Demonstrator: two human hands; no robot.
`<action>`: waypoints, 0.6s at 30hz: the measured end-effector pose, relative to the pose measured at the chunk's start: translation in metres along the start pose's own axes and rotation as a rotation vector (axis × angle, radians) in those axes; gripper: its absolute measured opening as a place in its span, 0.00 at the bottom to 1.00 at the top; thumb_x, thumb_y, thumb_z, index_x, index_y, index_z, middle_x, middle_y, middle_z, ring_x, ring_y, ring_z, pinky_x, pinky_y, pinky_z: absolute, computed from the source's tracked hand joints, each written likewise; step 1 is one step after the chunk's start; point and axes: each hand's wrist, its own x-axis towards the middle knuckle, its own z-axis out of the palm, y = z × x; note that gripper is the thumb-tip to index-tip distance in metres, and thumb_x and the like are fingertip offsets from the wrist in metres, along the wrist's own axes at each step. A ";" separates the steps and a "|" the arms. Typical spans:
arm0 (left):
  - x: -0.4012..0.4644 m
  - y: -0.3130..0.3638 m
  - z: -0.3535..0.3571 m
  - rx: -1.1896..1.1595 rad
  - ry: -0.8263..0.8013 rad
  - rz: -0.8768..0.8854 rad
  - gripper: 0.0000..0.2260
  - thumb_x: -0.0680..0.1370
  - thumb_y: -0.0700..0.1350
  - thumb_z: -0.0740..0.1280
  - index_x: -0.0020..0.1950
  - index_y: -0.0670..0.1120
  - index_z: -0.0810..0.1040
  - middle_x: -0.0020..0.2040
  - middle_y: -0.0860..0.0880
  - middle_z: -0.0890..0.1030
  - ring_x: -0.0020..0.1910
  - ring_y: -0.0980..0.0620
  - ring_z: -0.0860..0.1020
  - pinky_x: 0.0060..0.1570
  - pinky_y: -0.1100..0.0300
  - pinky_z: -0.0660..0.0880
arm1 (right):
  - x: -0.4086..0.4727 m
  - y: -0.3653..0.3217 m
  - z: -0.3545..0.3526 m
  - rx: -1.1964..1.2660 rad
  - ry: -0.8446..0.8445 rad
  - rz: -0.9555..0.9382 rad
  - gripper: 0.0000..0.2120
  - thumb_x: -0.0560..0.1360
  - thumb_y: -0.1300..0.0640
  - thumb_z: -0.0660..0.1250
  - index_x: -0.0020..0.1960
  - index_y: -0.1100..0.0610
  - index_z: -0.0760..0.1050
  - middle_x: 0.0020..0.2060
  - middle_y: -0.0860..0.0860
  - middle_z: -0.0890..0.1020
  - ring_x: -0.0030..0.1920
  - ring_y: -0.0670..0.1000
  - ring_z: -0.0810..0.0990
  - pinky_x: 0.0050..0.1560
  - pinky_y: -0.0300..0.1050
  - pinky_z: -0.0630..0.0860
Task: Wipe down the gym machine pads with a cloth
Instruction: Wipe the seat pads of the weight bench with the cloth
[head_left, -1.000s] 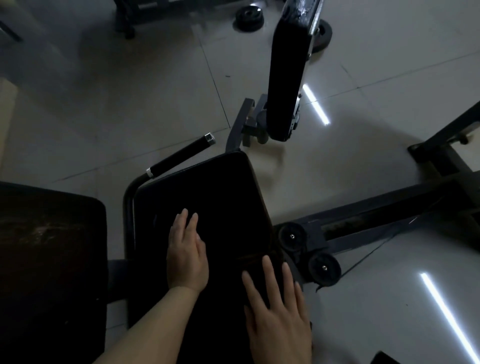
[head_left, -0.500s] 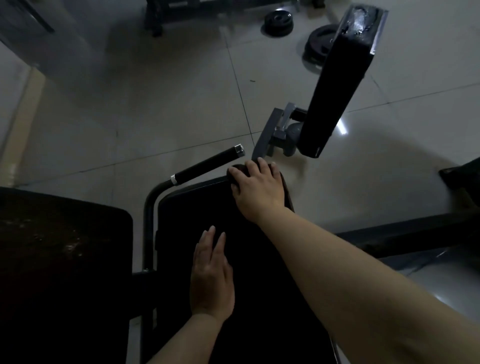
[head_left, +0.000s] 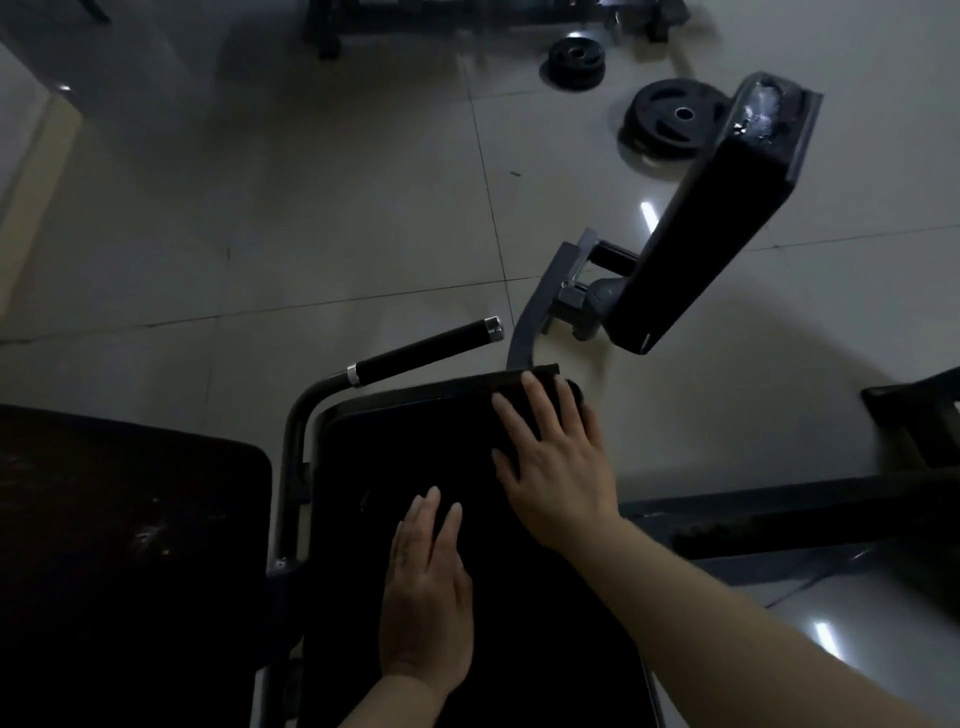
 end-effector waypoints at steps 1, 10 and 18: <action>0.000 0.000 0.000 -0.001 -0.010 0.000 0.20 0.77 0.43 0.53 0.70 0.47 0.66 0.72 0.45 0.66 0.73 0.47 0.62 0.62 0.39 0.70 | 0.017 -0.002 -0.003 -0.002 -0.007 0.014 0.26 0.79 0.41 0.49 0.76 0.44 0.53 0.76 0.51 0.55 0.76 0.57 0.47 0.74 0.55 0.43; 0.000 0.001 -0.003 0.020 -0.063 -0.023 0.20 0.78 0.44 0.52 0.70 0.49 0.65 0.73 0.49 0.64 0.74 0.52 0.58 0.66 0.41 0.65 | 0.046 -0.010 -0.011 -0.030 -0.065 -0.155 0.23 0.81 0.44 0.48 0.76 0.44 0.56 0.75 0.47 0.60 0.76 0.54 0.51 0.74 0.52 0.48; 0.001 0.001 0.000 -0.054 0.006 -0.040 0.19 0.80 0.45 0.51 0.66 0.41 0.73 0.71 0.43 0.68 0.72 0.47 0.62 0.66 0.42 0.68 | -0.097 0.008 0.012 -0.075 -0.100 -0.295 0.25 0.78 0.45 0.54 0.73 0.49 0.65 0.74 0.51 0.63 0.74 0.57 0.59 0.70 0.54 0.57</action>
